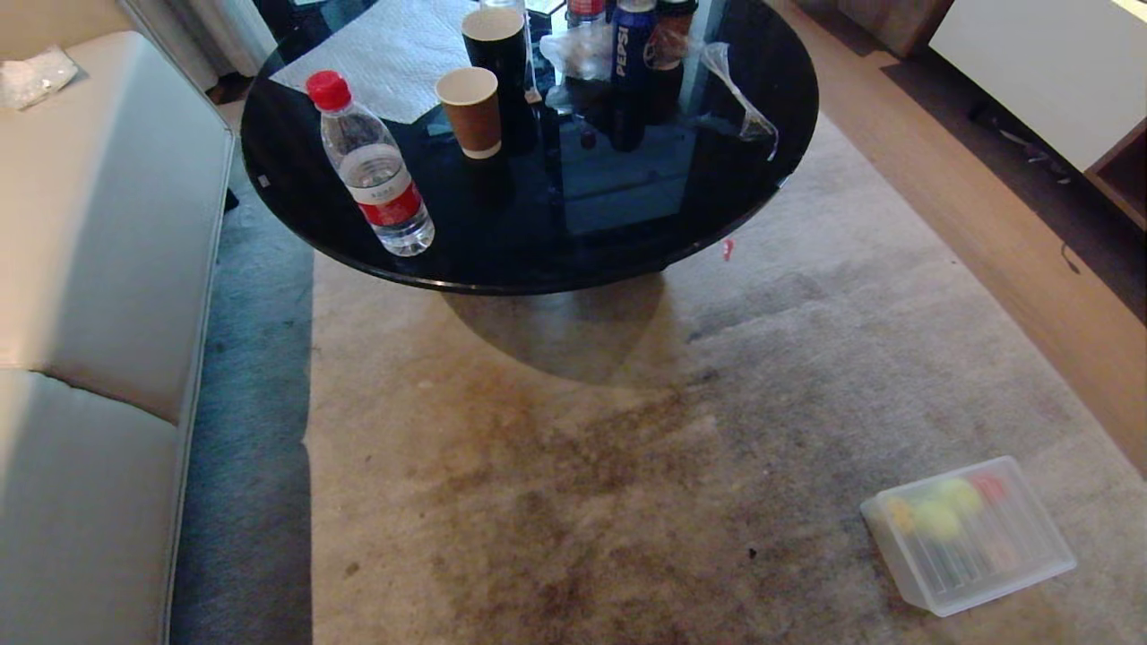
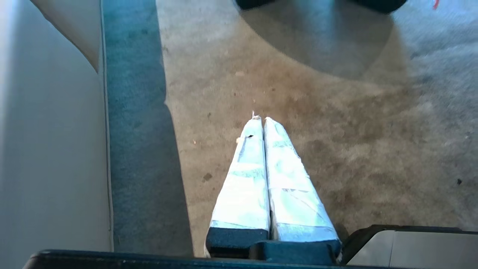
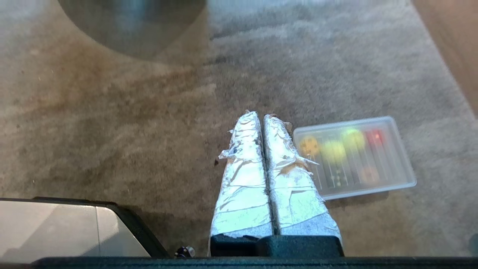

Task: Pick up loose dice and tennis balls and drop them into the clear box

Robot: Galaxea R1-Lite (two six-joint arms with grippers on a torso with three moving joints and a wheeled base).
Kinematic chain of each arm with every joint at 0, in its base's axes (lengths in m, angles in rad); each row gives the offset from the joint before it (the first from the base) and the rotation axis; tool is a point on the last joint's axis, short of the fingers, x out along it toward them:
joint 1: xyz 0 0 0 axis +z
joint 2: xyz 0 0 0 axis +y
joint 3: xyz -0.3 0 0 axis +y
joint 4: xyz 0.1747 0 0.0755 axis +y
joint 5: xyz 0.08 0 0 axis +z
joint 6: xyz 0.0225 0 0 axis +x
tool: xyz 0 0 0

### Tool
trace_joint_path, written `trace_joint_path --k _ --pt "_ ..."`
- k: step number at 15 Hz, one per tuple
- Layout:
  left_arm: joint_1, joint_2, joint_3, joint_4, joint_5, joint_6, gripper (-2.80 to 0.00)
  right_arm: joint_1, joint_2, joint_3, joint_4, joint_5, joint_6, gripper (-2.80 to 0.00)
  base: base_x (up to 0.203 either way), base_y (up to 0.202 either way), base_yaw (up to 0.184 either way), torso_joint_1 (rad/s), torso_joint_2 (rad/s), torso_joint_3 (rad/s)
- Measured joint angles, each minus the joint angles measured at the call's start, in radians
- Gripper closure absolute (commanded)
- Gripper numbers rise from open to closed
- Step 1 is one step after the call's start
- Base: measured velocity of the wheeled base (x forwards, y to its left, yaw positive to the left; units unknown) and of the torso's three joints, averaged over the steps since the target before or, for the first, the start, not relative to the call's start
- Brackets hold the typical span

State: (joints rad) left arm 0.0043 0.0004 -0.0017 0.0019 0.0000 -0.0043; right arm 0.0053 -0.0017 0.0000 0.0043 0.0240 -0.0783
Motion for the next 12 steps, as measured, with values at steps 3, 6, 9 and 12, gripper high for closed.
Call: trace_joint_path --k 3,6,9,12 --pt "0.0 0.0 0.0 0.0 0.0 0.0 0.0 0.0 0.0 0.0 0.0 0.0 0.0 0.0 0.0 0.0 0.0 0.0 0.0 0.202" --pt "0.0 0.0 0.0 0.0 0.0 0.0 0.0 0.001 0.0 0.0 0.0 0.0 0.0 0.0 0.0 0.0 0.0 0.004 0.0 0.2" --pt "0.0 0.0 0.0 0.0 0.0 0.0 0.0 0.0 0.0 0.0 0.0 0.0 0.001 0.0 0.0 0.0 0.0 0.002 0.0 0.204" --pt "0.0 0.0 0.0 0.0 0.0 0.0 0.0 0.0 0.0 0.0 0.0 0.0 0.001 0.0 0.0 0.0 0.0 0.003 0.0 0.201"
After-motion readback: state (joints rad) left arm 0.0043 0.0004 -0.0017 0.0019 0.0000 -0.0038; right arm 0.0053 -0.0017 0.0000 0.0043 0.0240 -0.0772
